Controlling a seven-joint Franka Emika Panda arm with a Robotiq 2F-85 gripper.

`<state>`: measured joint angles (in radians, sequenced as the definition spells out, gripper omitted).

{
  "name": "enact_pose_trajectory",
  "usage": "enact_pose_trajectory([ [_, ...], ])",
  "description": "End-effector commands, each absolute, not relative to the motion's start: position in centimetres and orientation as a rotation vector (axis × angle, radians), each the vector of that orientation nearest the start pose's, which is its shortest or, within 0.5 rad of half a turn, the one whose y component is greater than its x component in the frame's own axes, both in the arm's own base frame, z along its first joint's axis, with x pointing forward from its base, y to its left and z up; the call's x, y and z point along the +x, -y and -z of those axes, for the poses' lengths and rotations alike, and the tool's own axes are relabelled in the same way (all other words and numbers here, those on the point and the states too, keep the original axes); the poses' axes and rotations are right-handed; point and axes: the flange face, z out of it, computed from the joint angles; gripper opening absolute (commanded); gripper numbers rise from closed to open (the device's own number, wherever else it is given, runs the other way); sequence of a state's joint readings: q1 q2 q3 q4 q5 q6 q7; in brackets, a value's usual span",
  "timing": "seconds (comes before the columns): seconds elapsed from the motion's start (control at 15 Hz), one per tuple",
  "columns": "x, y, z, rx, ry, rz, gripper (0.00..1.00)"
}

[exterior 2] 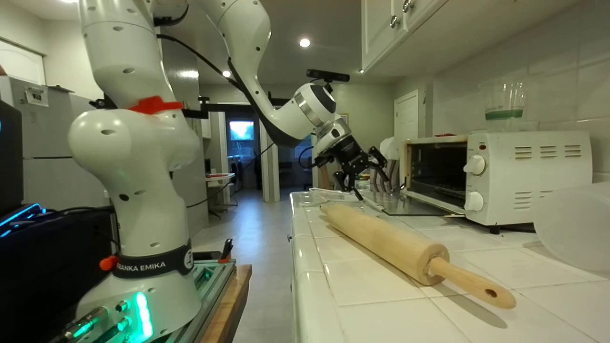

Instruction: Close the door of the oven

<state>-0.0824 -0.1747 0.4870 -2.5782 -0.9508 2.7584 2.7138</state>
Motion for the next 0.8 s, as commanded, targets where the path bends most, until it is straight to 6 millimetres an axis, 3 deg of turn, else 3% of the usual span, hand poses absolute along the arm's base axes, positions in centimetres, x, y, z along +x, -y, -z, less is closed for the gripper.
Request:
enact_pose_trajectory([
  [0.0, 40.67, -20.48, -34.02, -2.010, -1.873, 0.791, 1.00],
  [0.73, 40.93, -19.99, -33.16, -2.000, -1.884, 0.737, 1.00],
])
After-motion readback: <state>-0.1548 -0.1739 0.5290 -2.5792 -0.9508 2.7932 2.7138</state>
